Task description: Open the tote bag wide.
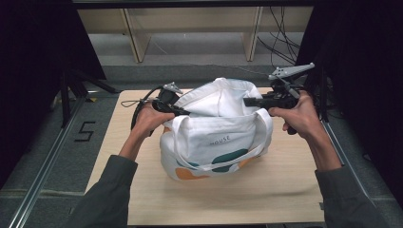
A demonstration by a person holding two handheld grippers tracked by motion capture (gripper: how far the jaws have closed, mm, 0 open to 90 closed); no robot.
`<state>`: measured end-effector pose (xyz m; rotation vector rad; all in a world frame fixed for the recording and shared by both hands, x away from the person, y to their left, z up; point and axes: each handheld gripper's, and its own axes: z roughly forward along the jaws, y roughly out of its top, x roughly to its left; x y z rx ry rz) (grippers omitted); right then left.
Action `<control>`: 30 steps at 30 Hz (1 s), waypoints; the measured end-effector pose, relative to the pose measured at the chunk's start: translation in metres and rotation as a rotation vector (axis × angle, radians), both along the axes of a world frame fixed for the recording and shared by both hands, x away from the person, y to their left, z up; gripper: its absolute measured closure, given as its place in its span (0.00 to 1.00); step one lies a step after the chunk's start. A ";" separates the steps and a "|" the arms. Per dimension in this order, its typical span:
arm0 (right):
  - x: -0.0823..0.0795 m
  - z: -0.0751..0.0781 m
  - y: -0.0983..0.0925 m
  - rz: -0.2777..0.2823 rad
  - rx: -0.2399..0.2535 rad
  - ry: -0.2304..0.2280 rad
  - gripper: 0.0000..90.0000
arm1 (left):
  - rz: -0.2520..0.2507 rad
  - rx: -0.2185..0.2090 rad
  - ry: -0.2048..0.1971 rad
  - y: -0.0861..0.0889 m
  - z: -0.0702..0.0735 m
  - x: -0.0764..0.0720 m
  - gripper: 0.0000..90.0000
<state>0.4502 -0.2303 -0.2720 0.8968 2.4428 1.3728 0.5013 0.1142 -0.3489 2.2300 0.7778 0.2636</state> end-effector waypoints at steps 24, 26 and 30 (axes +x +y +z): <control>-0.055 0.040 0.063 0.326 -0.057 -0.094 0.78 | 0.016 -0.052 0.064 0.007 -0.015 0.009 0.94; -0.064 0.030 0.058 0.360 -0.096 -0.109 0.97 | 0.028 -0.078 0.071 0.008 -0.017 0.011 0.93; -0.078 0.012 0.058 0.391 -0.130 -0.113 0.99 | 0.023 -0.086 0.076 0.007 -0.016 0.011 0.93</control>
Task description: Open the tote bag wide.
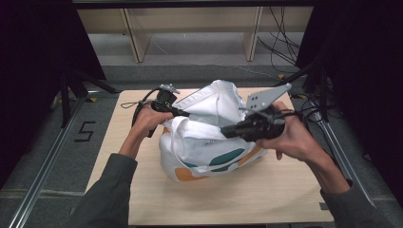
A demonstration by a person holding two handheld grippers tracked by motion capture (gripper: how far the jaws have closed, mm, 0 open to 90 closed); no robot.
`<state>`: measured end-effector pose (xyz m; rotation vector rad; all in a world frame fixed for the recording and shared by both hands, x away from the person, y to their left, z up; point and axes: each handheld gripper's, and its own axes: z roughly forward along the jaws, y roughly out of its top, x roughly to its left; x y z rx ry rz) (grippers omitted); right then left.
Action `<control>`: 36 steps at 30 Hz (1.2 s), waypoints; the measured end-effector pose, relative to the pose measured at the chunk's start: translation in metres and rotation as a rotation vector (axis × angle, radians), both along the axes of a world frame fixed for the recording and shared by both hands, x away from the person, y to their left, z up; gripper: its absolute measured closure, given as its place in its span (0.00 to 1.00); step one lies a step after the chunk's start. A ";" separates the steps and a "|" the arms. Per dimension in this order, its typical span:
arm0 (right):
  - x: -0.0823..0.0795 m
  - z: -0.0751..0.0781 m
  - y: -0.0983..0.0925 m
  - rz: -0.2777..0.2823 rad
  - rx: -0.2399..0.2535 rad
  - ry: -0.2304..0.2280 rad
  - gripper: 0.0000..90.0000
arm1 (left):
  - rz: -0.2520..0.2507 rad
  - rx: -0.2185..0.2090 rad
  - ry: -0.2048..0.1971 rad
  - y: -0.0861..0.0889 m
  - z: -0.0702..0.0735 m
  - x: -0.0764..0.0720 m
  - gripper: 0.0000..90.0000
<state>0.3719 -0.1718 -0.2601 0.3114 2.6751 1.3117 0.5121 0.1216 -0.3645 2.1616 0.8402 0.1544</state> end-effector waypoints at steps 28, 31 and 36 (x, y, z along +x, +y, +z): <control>-0.011 -0.087 0.027 -0.043 -0.098 0.055 0.99 | 0.041 0.001 -0.207 0.003 0.045 -0.049 0.62; -0.010 -0.084 0.025 -0.042 -0.075 0.044 0.99 | -0.040 -0.084 -0.192 0.011 0.058 -0.072 0.61; -0.008 -0.085 0.028 -0.051 -0.075 0.038 0.99 | -0.088 -0.125 -0.177 0.015 0.063 -0.089 0.59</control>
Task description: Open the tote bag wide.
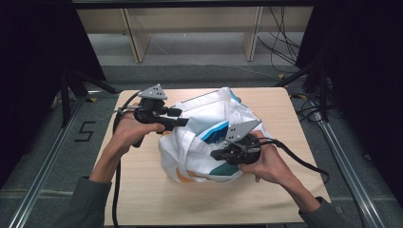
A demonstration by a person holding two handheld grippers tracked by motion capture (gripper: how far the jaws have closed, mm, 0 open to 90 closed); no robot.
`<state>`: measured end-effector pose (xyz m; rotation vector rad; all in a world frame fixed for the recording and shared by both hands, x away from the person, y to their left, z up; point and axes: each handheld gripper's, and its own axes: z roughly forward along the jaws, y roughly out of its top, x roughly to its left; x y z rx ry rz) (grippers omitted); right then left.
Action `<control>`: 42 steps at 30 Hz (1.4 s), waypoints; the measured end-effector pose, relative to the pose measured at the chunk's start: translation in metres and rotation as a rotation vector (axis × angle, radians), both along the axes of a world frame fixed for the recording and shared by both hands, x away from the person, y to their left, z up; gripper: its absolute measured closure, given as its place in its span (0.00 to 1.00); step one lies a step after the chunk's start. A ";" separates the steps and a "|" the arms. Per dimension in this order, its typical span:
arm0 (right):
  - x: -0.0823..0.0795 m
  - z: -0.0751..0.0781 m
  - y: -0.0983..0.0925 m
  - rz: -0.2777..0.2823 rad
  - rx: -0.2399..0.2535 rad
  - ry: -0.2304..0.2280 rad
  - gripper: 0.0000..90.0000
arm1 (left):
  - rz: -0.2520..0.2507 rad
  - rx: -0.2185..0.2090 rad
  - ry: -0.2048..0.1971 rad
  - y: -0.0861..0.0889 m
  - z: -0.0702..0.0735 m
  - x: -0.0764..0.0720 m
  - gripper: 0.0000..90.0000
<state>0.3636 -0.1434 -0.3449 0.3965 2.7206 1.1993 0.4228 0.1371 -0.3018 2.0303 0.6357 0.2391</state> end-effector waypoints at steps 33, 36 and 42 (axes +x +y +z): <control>-0.004 0.007 -0.007 0.016 -0.004 0.020 0.99 | -0.034 -0.142 -0.029 0.020 0.002 -0.031 0.38; -0.006 0.007 -0.007 0.004 -0.015 0.020 0.99 | 0.030 -0.135 0.017 0.014 0.006 -0.027 0.37; -0.015 0.003 -0.005 0.026 -0.035 -0.012 0.99 | 0.245 -0.115 0.136 0.023 -0.013 0.005 0.34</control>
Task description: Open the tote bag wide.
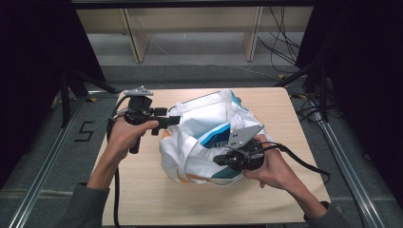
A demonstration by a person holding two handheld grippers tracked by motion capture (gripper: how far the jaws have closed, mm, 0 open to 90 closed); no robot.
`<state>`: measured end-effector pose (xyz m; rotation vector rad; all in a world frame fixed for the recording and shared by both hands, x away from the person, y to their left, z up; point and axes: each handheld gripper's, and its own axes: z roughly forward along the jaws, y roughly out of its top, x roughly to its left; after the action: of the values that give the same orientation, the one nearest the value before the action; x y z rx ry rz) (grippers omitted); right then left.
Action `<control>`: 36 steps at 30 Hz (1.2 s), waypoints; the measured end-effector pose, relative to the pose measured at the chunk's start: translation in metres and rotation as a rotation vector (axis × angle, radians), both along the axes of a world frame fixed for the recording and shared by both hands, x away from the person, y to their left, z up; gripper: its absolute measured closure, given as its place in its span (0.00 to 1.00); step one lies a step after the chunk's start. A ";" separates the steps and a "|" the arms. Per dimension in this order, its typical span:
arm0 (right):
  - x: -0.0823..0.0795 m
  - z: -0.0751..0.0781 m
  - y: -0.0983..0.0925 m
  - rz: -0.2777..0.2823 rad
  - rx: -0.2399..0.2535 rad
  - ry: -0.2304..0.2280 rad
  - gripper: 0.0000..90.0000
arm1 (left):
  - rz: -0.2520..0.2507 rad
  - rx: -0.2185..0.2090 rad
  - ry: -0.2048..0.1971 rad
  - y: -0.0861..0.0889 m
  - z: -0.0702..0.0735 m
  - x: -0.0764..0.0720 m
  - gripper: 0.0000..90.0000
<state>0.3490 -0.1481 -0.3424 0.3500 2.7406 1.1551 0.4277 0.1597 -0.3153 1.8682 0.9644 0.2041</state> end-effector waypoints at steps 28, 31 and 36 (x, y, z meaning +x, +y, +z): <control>0.040 0.082 -0.050 -0.394 0.178 -0.120 0.58 | -0.014 -0.090 0.066 0.008 -0.048 0.009 0.94; 0.061 0.073 -0.033 -0.458 0.099 -0.075 0.49 | -0.012 -0.080 0.052 0.006 -0.046 0.008 0.93; 0.070 0.062 -0.030 -0.490 0.010 -0.071 0.56 | -0.022 -0.079 0.035 0.007 -0.046 0.007 0.93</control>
<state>0.4188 -0.1782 -0.2801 0.8995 2.3875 1.0188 0.4344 0.1669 -0.3614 1.8147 0.9615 0.1193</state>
